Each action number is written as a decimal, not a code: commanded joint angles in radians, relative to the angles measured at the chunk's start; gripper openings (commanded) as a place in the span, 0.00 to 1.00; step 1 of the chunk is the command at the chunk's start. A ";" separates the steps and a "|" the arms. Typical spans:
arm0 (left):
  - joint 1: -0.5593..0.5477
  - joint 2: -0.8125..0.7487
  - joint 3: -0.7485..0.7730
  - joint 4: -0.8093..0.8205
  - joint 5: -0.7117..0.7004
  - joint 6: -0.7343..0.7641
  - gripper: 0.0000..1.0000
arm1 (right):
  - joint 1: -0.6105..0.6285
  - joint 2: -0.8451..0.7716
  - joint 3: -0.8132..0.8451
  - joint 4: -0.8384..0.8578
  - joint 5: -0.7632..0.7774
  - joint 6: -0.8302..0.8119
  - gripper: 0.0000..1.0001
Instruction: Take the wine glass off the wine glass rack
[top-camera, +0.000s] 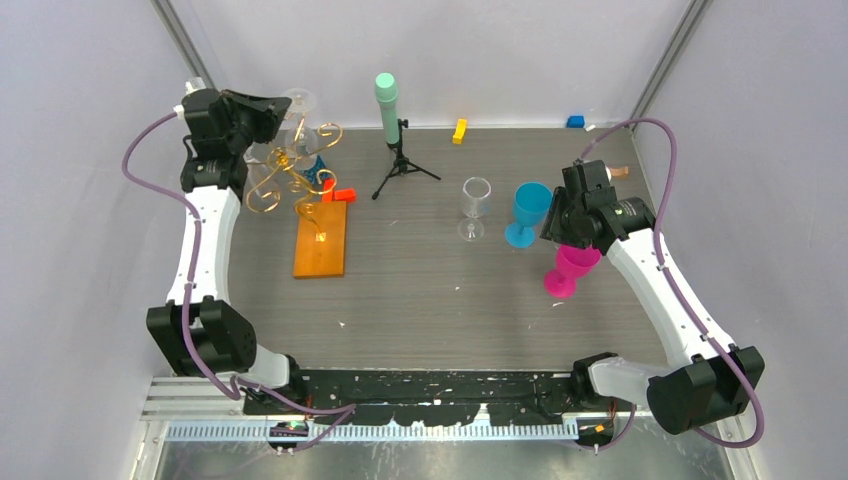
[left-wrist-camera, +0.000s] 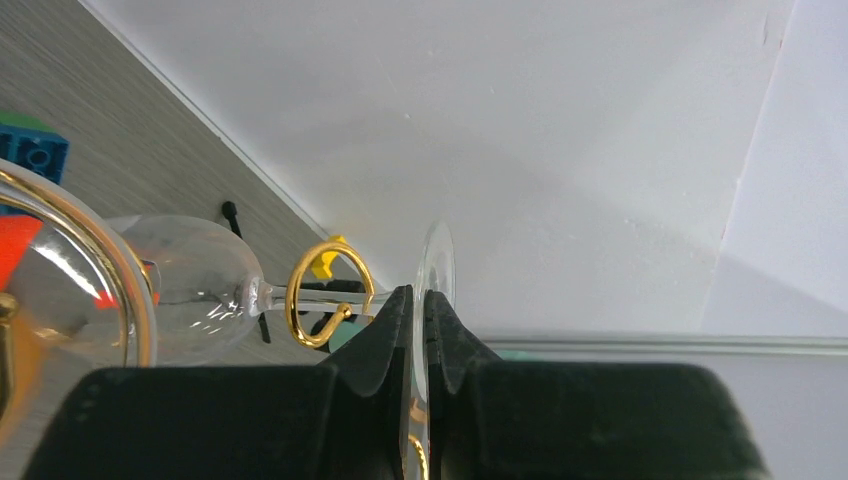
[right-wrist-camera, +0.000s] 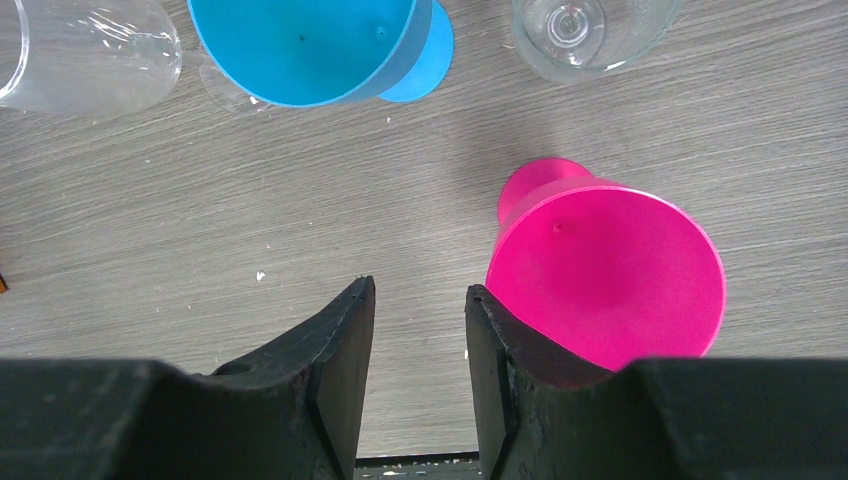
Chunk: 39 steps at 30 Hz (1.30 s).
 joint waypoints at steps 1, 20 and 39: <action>0.016 -0.050 -0.016 0.113 0.097 -0.039 0.00 | -0.003 -0.018 0.000 0.031 -0.002 0.000 0.44; 0.123 -0.103 -0.015 0.063 0.249 -0.019 0.00 | -0.003 -0.038 -0.010 0.031 -0.029 0.013 0.64; 0.171 -0.003 0.061 0.123 0.228 -0.035 0.00 | -0.003 -0.067 -0.016 0.040 -0.040 0.008 0.79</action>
